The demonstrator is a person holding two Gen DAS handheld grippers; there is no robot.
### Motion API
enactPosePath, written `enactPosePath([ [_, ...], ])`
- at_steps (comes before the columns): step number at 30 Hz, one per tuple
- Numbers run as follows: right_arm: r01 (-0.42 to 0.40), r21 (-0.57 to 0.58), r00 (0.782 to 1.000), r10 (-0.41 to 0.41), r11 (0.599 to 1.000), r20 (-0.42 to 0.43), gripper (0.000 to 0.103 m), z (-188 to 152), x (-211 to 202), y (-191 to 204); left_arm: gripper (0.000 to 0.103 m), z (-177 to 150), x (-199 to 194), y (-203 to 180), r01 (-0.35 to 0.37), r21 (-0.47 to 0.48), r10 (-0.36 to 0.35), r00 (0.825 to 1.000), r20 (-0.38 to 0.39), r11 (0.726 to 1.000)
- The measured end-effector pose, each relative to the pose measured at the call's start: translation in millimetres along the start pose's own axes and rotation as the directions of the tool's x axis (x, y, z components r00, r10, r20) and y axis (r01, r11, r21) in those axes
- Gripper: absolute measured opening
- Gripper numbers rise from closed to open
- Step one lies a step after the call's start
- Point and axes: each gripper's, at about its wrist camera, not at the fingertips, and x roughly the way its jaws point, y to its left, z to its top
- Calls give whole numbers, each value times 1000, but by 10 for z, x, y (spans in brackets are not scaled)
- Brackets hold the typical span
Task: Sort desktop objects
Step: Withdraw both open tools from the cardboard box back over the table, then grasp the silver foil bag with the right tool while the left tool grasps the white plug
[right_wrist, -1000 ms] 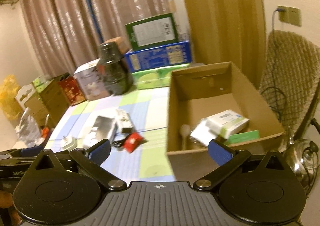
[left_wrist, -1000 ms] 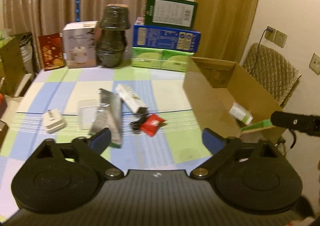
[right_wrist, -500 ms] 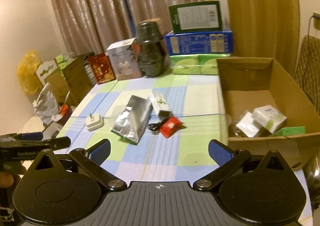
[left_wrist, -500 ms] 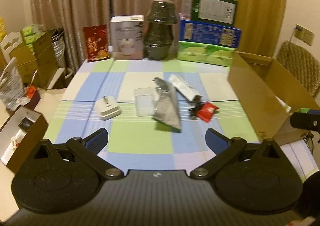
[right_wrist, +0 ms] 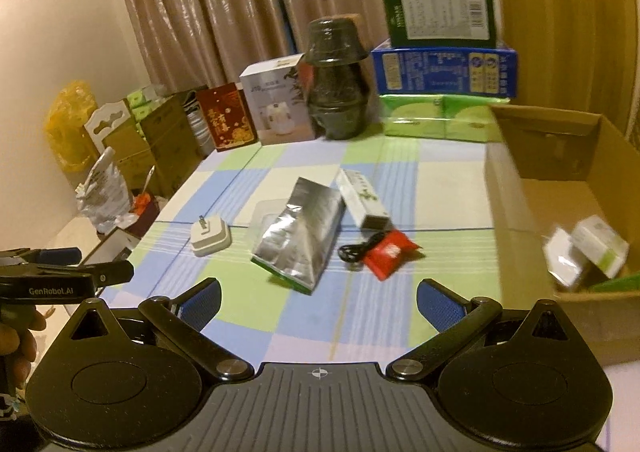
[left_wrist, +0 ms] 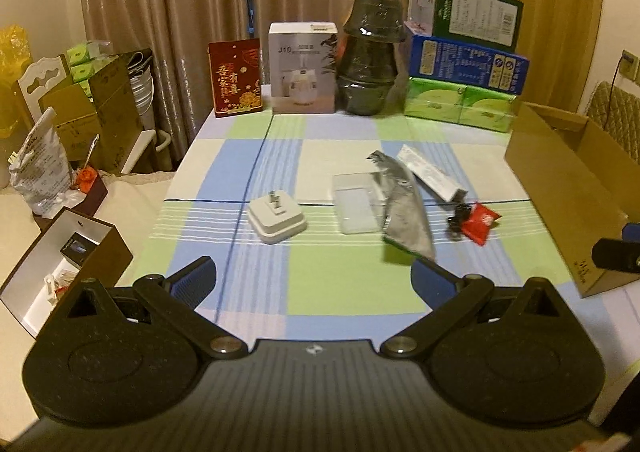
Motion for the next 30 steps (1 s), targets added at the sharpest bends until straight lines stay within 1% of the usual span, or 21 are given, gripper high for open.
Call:
enactPosePath([
  [7, -46, -15, 999, 45, 999, -13, 101, 112, 468, 121, 102, 2, 299, 274, 1, 31, 0, 1000, -31, 1000],
  [14, -55, -10, 997, 54, 998, -49, 100, 214, 1008, 131, 102, 28, 695, 476, 15, 57, -11, 998, -57, 998],
  [18, -59, 8, 996, 59, 998, -74, 92, 254, 1306, 75, 102, 63, 972, 568, 32, 80, -27, 998, -62, 996],
  [24, -64, 68, 991, 71, 996, -111, 86, 270, 1672, -36, 102, 119, 1380, 666, 55, 127, -47, 997, -61, 990],
  [30, -71, 72, 991, 78, 995, -109, 84, 322, 1892, -27, 101, 163, 1720, 691, 82, 184, -74, 996, -54, 980],
])
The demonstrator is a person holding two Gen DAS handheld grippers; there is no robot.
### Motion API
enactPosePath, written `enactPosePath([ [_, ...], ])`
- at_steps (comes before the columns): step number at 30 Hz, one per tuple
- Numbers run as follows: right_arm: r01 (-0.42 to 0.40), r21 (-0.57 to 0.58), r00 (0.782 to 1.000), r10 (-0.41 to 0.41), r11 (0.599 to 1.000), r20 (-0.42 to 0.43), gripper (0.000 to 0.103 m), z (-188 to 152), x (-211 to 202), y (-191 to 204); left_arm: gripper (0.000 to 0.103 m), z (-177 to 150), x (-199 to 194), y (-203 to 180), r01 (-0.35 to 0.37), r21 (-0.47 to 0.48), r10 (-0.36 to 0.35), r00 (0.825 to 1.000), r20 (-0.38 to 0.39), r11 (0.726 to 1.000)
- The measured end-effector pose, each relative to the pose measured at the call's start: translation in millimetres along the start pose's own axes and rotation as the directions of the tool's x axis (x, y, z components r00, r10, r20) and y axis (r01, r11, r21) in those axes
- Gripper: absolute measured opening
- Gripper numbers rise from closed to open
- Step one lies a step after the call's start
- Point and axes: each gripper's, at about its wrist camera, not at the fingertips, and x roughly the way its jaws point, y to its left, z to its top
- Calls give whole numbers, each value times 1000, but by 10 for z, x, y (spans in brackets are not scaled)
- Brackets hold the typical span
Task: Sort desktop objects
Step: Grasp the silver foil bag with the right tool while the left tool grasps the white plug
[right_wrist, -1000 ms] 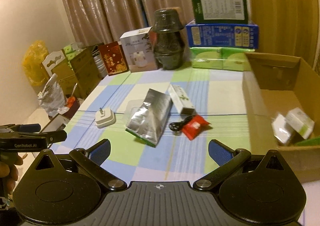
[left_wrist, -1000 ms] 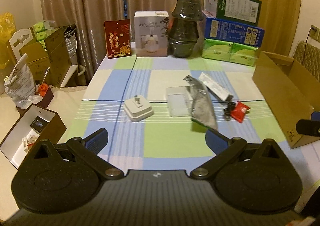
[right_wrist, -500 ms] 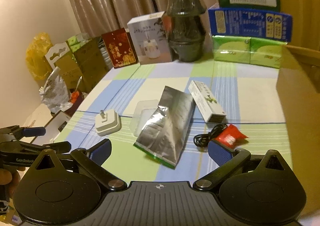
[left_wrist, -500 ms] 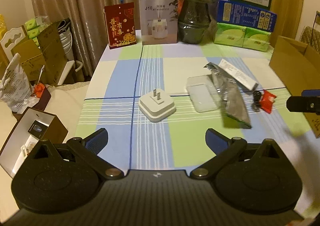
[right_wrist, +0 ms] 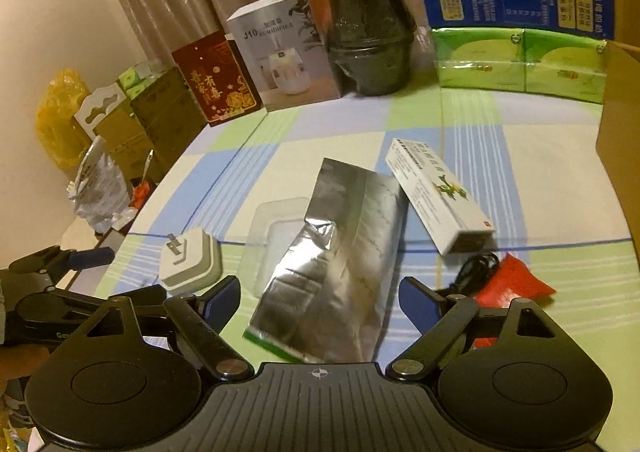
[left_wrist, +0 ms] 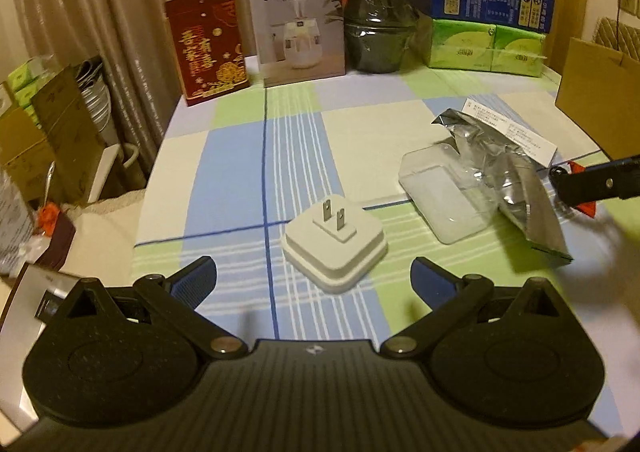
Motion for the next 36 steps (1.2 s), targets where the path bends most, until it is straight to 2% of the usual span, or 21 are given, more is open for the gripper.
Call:
enactPosePath([
  [5, 0, 72, 1000, 0, 997, -4, 84, 59, 162, -91, 101, 28, 216, 34, 27, 21, -28, 1000, 3, 999],
  [12, 0, 130, 1000, 2, 991, -14, 76, 125, 328, -205, 93, 74, 383, 90, 68, 20, -68, 998, 9, 998],
  [21, -11, 202, 998, 23, 979, -57, 76, 85, 516, -316, 84, 87, 566, 68, 125, 47, -124, 992, -15, 991],
  [26, -2, 172, 998, 13, 985, -60, 70, 82, 518, -288, 76, 108, 615, 35, 152, 87, -151, 988, -24, 984],
  [30, 12, 144, 997, -1, 989, -75, 61, 59, 488, -253, 75, 111, 619, 12, 155, 93, -153, 988, -34, 983],
  [36, 41, 116, 994, -30, 992, -102, 56, -69, 304, -220, 75, 57, 469, -152, 135, 83, -128, 989, -76, 987],
])
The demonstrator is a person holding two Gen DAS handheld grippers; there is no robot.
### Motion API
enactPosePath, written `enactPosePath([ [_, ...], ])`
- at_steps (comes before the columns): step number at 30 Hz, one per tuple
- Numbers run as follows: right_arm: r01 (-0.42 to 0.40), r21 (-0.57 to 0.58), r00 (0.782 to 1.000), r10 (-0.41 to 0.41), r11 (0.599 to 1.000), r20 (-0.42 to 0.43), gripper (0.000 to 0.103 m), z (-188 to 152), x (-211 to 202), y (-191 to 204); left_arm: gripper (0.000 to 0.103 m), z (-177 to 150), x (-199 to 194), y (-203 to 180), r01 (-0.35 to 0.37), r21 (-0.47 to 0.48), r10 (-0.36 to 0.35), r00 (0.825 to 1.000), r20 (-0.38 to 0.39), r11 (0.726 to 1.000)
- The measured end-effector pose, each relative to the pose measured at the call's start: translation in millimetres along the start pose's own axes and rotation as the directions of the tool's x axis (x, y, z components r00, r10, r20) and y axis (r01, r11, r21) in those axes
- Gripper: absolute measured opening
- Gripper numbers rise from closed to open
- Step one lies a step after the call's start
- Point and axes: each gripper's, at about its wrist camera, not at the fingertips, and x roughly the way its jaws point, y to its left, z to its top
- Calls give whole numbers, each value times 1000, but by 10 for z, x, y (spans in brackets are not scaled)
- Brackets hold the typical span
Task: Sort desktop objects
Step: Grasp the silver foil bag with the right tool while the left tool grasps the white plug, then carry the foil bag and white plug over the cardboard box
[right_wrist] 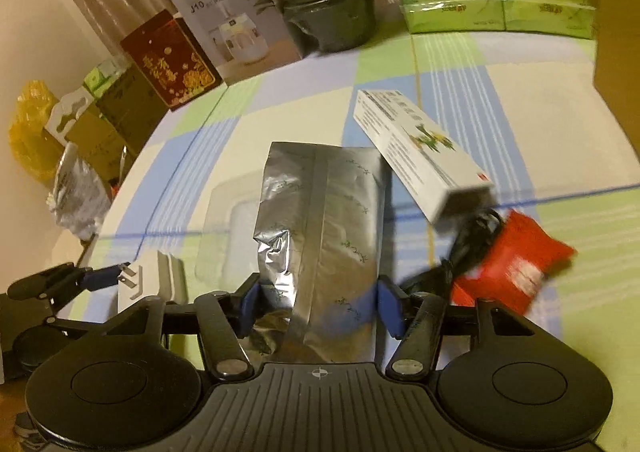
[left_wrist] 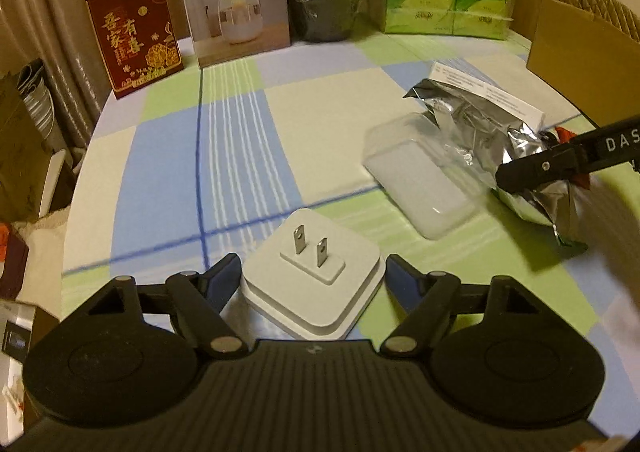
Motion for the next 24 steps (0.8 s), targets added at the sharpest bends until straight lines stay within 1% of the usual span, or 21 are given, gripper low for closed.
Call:
enactPosePath([
  [5, 26, -38, 999, -27, 999, -25, 55, -295, -330, 4, 75, -60, -140, -303, -1, 3, 1, 1000, -29, 1000],
  [10, 52, -75, 998, -55, 996, -41, 55, -658, -715, -25, 75, -168, -345, -657, 18, 23, -17, 998, -62, 1000],
  [16, 114, -166, 992, -121, 979, -36, 55, -1024, -1080, -18, 75, -311, -605, -995, 35, 15, -33, 995, -92, 999],
  [21, 161, -219, 986, -168, 962, -13, 54, -1188, -1239, -45, 75, -376, -823, -1214, 35, -9, -36, 996, -78, 999],
  [24, 176, -243, 983, -181, 954, -1, 54, -1261, -1269, -69, 75, -441, -913, -1355, 18, -26, -19, 998, -64, 1000],
])
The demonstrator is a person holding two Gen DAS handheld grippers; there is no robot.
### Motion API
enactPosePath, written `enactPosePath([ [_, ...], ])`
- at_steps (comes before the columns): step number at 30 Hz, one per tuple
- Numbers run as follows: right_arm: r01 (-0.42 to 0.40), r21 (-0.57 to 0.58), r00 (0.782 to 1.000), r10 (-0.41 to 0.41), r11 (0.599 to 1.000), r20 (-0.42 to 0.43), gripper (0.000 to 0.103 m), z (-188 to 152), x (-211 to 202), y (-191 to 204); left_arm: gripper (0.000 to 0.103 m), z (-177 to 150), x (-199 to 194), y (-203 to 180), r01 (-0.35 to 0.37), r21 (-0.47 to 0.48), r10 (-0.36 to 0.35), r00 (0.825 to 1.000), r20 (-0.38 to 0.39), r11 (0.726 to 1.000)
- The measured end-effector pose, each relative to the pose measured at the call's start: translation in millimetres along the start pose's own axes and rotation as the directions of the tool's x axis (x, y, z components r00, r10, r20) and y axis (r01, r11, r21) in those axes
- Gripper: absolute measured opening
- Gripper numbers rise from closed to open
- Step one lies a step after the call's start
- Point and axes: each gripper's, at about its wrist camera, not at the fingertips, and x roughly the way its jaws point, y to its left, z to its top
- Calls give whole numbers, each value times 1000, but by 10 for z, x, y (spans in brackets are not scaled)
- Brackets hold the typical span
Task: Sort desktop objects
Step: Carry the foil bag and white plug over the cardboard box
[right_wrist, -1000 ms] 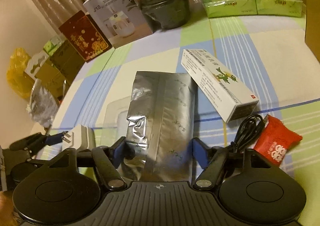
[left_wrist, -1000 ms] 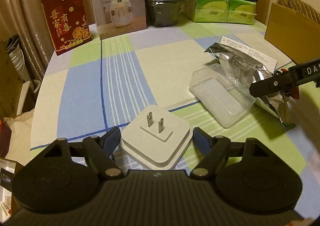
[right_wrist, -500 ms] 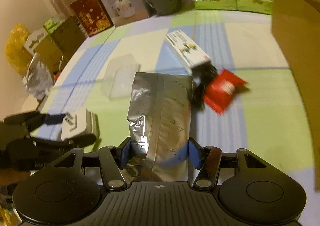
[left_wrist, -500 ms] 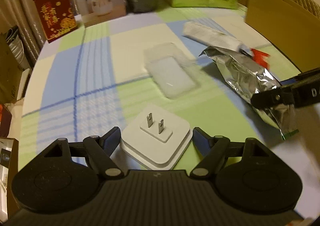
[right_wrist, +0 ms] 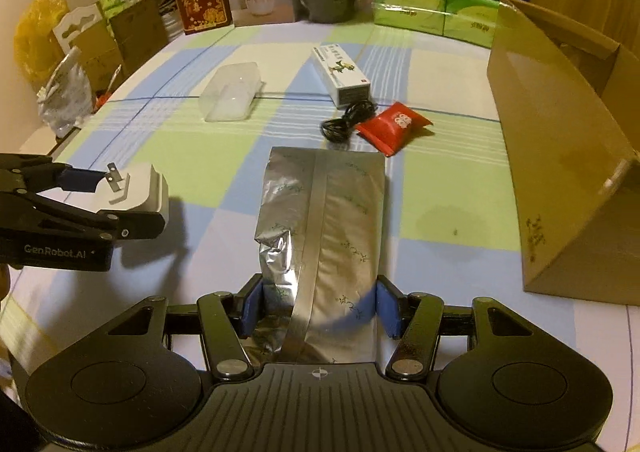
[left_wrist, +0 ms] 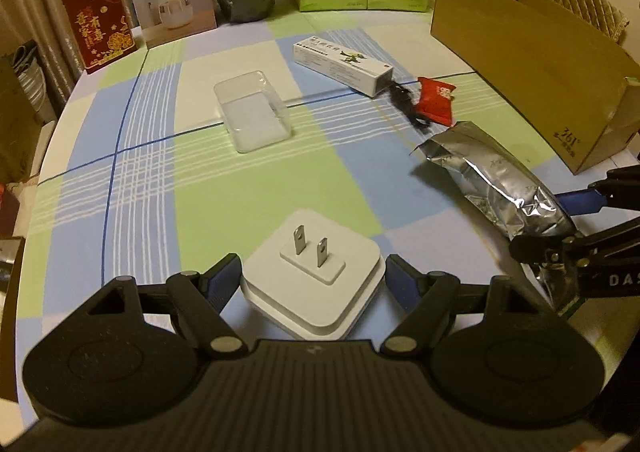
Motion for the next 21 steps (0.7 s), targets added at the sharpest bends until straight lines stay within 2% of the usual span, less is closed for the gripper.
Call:
enactPosePath([
  [8, -13, -15, 1000, 13, 1000, 16, 56, -96, -3, -56, 75, -208, -100, -165, -31, -64, 34, 999, 43, 997],
  [21, -20, -29, 1000, 20, 999, -5, 62, -138, 96, -52, 75, -358, -4, -246, -73, 8, 72, 996, 45, 997],
])
